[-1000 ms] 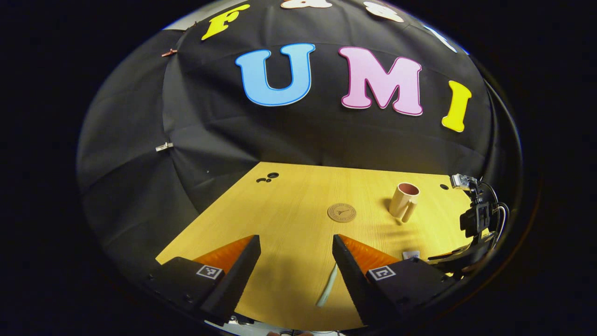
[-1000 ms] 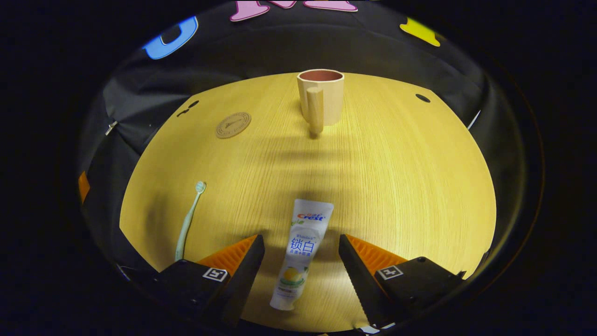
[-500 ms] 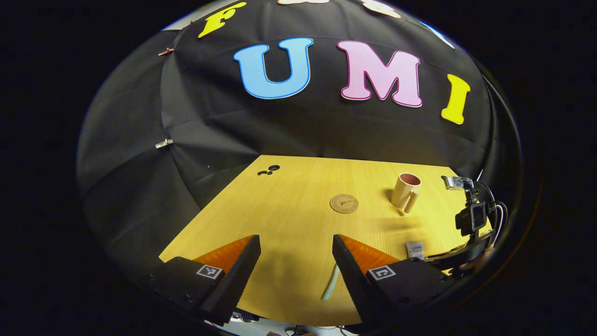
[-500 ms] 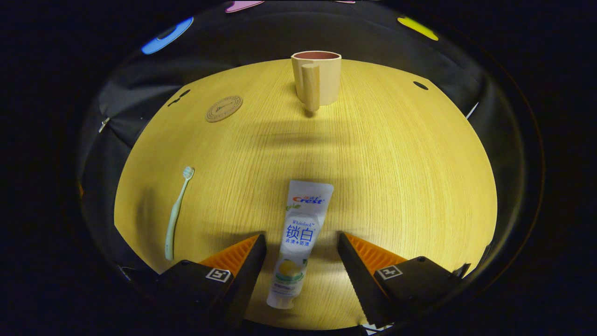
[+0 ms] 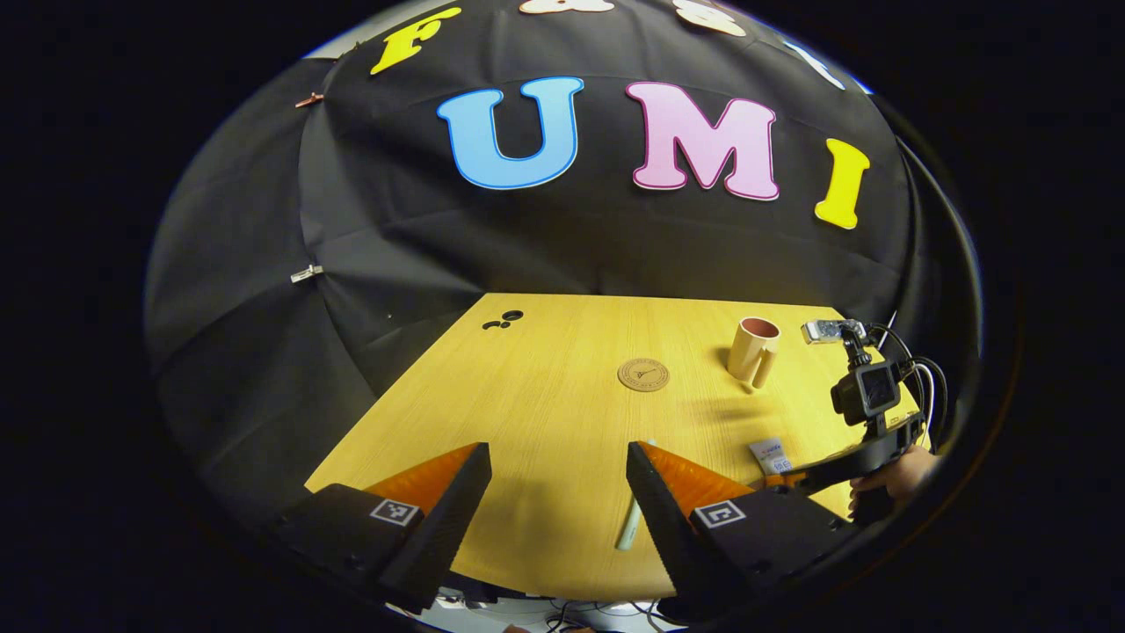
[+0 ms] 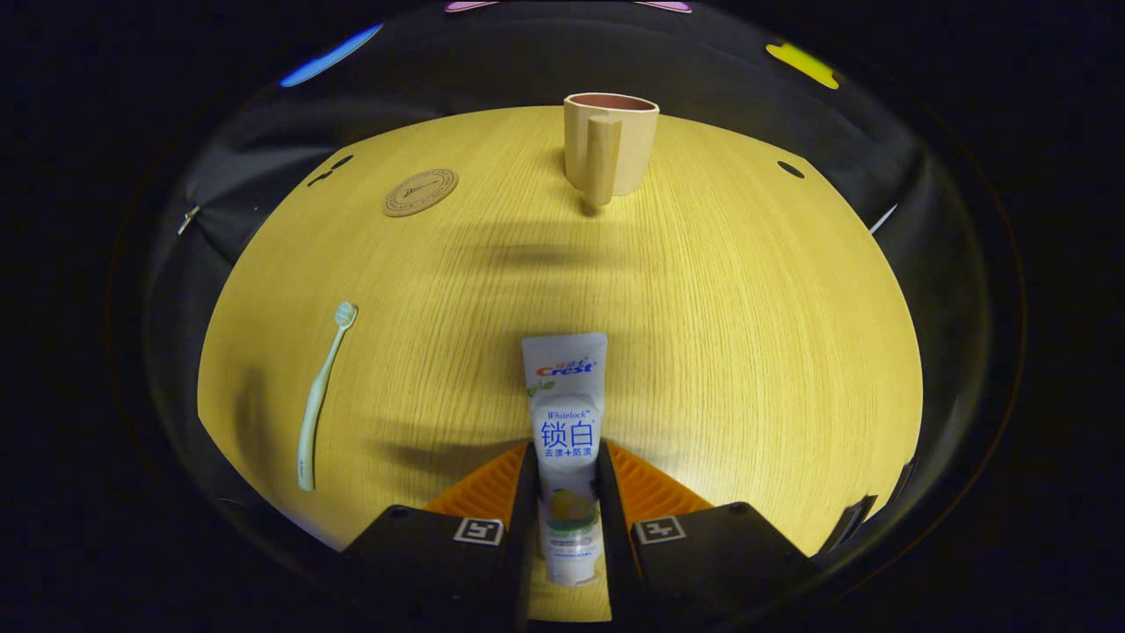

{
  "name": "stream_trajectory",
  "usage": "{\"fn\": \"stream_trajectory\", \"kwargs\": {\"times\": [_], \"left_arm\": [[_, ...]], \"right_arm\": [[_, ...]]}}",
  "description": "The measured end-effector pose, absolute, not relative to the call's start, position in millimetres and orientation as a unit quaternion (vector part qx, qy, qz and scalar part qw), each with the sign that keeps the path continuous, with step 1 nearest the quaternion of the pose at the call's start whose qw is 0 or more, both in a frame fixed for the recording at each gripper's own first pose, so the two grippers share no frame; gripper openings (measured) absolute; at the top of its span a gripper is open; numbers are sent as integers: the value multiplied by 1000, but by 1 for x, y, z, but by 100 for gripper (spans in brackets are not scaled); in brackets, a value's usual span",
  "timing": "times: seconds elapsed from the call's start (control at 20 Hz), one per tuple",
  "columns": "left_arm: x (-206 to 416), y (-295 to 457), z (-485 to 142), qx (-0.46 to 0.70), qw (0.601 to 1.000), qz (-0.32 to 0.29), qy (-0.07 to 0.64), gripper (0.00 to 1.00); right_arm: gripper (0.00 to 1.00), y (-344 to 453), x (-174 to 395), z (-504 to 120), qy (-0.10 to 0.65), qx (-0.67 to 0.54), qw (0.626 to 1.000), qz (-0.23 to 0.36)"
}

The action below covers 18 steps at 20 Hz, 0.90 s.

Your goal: Put the toothbrush and toothpaste on the desktop into the cup, then pick up the cup and place it on the coaster on the desktop.

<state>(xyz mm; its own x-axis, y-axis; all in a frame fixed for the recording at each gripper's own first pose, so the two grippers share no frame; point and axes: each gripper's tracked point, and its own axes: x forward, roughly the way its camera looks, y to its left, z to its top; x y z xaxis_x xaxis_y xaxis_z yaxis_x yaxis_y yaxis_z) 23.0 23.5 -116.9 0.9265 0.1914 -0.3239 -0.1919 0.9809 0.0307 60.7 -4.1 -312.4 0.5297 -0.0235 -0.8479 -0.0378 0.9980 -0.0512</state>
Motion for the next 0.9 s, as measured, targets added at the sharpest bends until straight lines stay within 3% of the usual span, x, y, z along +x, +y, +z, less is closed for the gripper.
{"fn": "stream_trajectory", "kwargs": {"times": [0.1, 0.2, 0.25, 0.3, 0.5, 0.6, 0.9], "left_arm": [[17, 29, -123, -3, 980, 99, 170, 98], [13, 36, -129, -5, 979, 103, 176, 98], [12, 41, -133, -6, 978, 106, 180, 98], [11, 45, -136, -6, 977, 109, 183, 98], [1, 54, -143, -11, 975, 115, 190, 98], [-2, 53, -145, -15, 975, 111, 194, 98], [27, 30, -157, -37, 975, 45, 216, 98]], "right_arm": [[33, -3, 59, -312, 490, -45, 870, 29], [32, -3, 57, -310, 489, -37, 871, 41], [20, -3, 55, -313, 493, -22, 869, 40], [26, -3, 56, -311, 491, -7, 870, 38], [15, -4, 52, -308, 489, 3, 870, 57], [14, -11, 50, -303, 477, -12, 877, 57], [15, -25, 40, -262, 440, 12, 897, 53]]}}
